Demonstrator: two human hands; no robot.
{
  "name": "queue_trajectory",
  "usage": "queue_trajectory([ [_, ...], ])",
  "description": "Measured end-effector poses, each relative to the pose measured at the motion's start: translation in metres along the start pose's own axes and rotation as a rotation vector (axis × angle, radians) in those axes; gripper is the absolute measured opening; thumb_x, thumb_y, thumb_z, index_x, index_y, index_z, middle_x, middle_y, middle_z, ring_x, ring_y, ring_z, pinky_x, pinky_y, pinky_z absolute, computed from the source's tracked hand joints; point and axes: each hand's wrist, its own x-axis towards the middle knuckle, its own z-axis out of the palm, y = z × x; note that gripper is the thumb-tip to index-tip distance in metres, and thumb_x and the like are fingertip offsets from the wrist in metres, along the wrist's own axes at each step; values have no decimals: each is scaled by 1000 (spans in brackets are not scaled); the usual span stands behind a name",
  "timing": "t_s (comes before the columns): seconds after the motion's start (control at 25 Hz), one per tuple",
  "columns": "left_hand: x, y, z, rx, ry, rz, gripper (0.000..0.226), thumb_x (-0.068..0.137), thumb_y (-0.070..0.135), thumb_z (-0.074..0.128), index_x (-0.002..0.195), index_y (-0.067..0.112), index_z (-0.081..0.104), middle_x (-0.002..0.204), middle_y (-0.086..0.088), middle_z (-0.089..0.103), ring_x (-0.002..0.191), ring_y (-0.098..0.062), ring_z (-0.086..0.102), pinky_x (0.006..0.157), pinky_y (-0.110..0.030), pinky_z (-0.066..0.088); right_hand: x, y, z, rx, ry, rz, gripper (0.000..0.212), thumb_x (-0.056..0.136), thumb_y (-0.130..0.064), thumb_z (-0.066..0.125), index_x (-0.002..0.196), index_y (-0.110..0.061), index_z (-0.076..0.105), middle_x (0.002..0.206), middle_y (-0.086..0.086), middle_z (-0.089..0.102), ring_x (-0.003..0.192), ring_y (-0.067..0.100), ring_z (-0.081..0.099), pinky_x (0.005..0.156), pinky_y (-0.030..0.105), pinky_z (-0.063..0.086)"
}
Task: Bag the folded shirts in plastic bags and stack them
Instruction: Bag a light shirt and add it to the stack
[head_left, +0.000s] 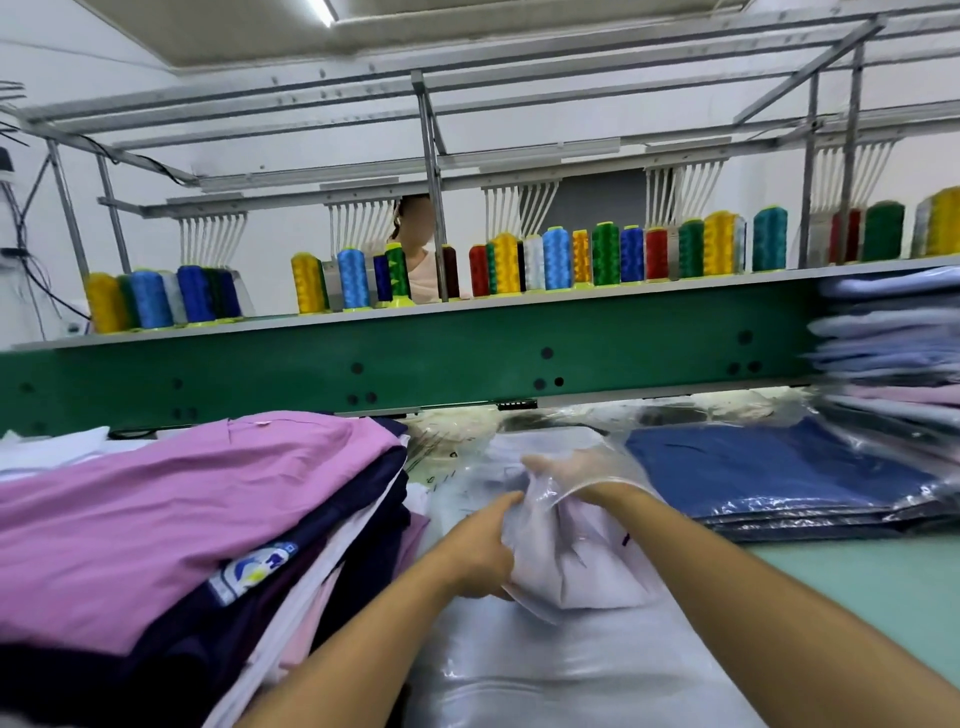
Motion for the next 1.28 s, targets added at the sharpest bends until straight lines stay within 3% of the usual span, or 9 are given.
queue_trajectory([
  [0.16, 1, -5, 0, 230, -56, -108, 86, 89, -1, 42, 157, 37, 6, 127, -17, 56, 101, -34, 69, 85, -41, 59, -4, 43, 23, -394, 211, -34, 81, 85, -79, 23, 152, -35, 37, 163, 9, 19, 148, 33, 21, 119, 50, 27],
  [0.24, 1, -7, 0, 408, -107, -140, 86, 89, 4, 47, 158, 36, 5, 131, -15, 53, 113, -34, 62, 84, -38, 55, -5, 64, 38, -423, 117, 2, 98, 76, -87, 20, 157, -33, 24, 168, 6, 10, 152, 35, 12, 121, 53, 19],
  [0.36, -2, -13, 4, 667, -162, -144, 83, 87, 27, 65, 156, 29, 18, 165, -9, 4, 150, -34, 15, 109, -46, 37, -10, 70, 53, -470, 16, 57, 109, 68, -93, 13, 159, -32, 14, 168, 12, 5, 152, 41, 8, 119, 60, 12],
  [0.56, -5, -23, 21, 839, -91, 68, 52, 93, 38, 61, 135, 14, 41, 129, -12, 53, 115, -35, 54, 90, -40, 45, -37, 59, 60, -372, -146, -46, 95, 90, -82, 27, 161, -21, 17, 168, 12, 14, 153, 32, 15, 123, 48, 14],
  [0.68, -4, -29, 31, 999, -29, 79, 27, 101, 17, 45, 125, 7, 46, 118, -18, 57, 106, -36, 59, 76, -38, 37, -70, 68, 43, -458, -283, -210, 74, 99, -65, 37, 150, -12, 43, 161, 9, 35, 147, 25, 31, 118, 36, 24],
  [0.8, -4, -33, 31, 1108, 40, 99, 28, 94, -3, 39, 120, 6, 46, 113, -17, 58, 101, -36, 61, 71, -39, 36, -99, 82, 14, -480, -308, -383, 31, 99, -46, 51, 102, -16, 58, 118, 7, 61, 106, 27, 54, 93, 40, 42],
  [1.0, -4, -48, 20, 934, 57, 82, 15, 98, 24, 44, 112, 18, 44, 111, -7, 54, 99, -32, 56, 72, -38, 42, -118, 101, -26, -278, -130, -416, 12, 90, -37, 67, 92, -26, 69, 85, -12, 74, 79, 12, 69, 73, 34, 57],
  [1.12, -3, -54, 21, 983, 53, 113, 24, 102, 31, 43, 123, 21, 42, 115, -9, 54, 106, -33, 54, 74, -37, 42, -110, 122, -21, -495, 223, -386, 42, 78, -66, 67, 88, -32, 44, 74, -14, 59, 70, 13, 58, 58, 31, 42],
  [1.28, -3, -51, 26, 1075, 68, 146, 29, 101, 15, 36, 130, 20, 41, 110, -11, 53, 104, -34, 54, 70, -38, 39, -98, 155, -6, -555, 126, -413, 49, 75, -78, 59, 98, -39, 40, 100, -15, 49, 86, 12, 53, 67, 32, 47],
])
